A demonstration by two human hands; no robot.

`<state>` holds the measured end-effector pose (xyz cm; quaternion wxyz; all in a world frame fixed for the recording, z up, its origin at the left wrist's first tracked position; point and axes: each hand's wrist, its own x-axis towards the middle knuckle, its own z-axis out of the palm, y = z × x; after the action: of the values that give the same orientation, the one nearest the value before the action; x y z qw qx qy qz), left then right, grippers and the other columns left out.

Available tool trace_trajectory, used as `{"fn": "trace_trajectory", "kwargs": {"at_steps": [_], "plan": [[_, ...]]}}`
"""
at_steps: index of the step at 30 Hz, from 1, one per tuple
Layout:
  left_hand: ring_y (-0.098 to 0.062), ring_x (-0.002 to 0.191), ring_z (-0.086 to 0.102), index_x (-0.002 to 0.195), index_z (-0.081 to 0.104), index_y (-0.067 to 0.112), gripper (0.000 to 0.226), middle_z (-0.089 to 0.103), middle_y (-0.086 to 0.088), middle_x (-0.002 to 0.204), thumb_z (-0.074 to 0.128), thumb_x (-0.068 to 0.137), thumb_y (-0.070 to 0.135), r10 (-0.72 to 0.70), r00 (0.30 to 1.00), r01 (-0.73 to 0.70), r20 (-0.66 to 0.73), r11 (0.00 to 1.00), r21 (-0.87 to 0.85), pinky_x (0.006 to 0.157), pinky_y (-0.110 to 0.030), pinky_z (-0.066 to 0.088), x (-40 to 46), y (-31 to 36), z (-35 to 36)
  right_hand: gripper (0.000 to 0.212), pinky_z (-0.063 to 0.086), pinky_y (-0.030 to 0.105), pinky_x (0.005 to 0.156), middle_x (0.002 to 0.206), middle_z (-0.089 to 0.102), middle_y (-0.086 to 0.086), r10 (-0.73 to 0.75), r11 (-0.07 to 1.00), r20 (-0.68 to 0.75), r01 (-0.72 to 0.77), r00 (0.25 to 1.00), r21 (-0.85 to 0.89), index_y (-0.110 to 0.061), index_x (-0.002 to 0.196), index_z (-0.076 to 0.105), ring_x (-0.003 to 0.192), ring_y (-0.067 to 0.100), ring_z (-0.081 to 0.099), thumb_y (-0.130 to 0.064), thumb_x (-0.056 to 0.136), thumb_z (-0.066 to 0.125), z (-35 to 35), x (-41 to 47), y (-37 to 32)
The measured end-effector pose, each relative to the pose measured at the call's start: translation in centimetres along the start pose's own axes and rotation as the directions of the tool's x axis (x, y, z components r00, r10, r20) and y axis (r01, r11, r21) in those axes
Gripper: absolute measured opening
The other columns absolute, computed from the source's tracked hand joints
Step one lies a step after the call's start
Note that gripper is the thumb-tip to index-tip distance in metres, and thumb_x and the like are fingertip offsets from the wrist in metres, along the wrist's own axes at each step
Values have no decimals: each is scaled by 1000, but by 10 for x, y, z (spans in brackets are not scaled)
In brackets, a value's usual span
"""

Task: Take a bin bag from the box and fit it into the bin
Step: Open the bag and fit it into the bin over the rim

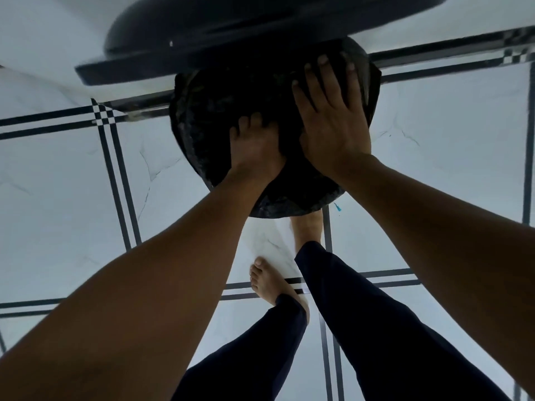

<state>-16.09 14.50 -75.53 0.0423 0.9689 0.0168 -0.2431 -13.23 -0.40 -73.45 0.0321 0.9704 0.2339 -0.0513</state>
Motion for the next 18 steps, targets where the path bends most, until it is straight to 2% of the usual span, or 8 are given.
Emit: {"fn": "trace_trajectory", "kwargs": {"at_steps": [3, 5, 7, 9, 12, 13, 16, 18], "plan": [[-41, 145, 31, 156, 32, 21, 80, 34, -18, 159, 50, 92, 64, -125, 960, 121, 251, 992, 29, 117, -51, 26, 18, -9, 0, 65, 9, 60, 123, 157, 40, 20, 0, 999, 20, 1, 1000, -36, -9, 153, 39, 150, 40, 27, -39, 97, 48, 2, 0, 3], [-39, 150, 27, 159, 26, 24, 89, 29, -15, 164, 46, 88, 75, -158, 932, 170, 327, 985, -9, 120, -53, 25, 25, -15, -1, 67, 13, 59, 123, 149, 48, 20, -16, 998, 14, 16, 1000, -63, -9, 146, 47, 144, 40, 34, -47, 92, 56, 3, 0, 5], [-38, 149, 32, 157, 32, 20, 88, 34, -16, 161, 52, 89, 72, -142, 943, 174, 300, 981, -83, 118, -50, 30, 26, -15, -1, 71, 15, 60, 122, 148, 48, 20, -28, 997, 22, 29, 999, -67, -10, 145, 48, 142, 41, 36, -52, 89, 61, 3, 0, 5], [-39, 139, 44, 149, 44, 13, 78, 48, -20, 150, 58, 90, 61, -129, 983, 148, 132, 979, -139, 112, -46, 38, 22, -10, 4, 72, 18, 61, 121, 150, 46, 21, -22, 998, 8, 23, 1000, -55, -13, 147, 46, 142, 41, 37, -52, 89, 61, 4, -1, 2], [-42, 126, 53, 138, 55, 6, 70, 59, -24, 136, 37, 86, 50, -106, 992, 102, -64, 993, -65, 103, -48, 42, 14, -4, 8, 62, 27, 63, 116, 149, 47, 21, 66, 997, -80, -63, 995, 36, -15, 146, 47, 135, 44, 43, -51, 96, 51, 1, -1, -1], [-42, 129, 50, 141, 53, 7, 71, 56, -24, 139, 35, 86, 49, -108, 993, 106, -38, 993, -45, 105, -48, 40, 13, -5, 8, 60, 27, 63, 115, 149, 47, 21, 109, 992, -99, -101, 989, 78, -15, 146, 47, 134, 45, 43, -52, 98, 46, -1, 0, -2], [-39, 147, 29, 157, 26, 16, 81, 33, -20, 159, 46, 92, 60, -133, 970, 127, 202, 991, 43, 117, -50, 24, 17, -13, 12, 66, 26, 62, 116, 152, 45, 21, 182, 970, -87, -165, 979, 178, -14, 147, 47, 137, 47, 41, -60, 101, 34, -6, 6, 0], [-38, 151, 23, 161, 13, 18, 91, 24, -18, 164, 41, 91, 70, -137, 954, 118, 266, 989, 85, 120, -51, 19, 21, -17, 14, 70, 25, 60, 117, 153, 45, 21, 190, 966, -76, -172, 979, 191, -13, 147, 47, 139, 46, 40, -64, 102, 30, -6, 9, 2]]}}
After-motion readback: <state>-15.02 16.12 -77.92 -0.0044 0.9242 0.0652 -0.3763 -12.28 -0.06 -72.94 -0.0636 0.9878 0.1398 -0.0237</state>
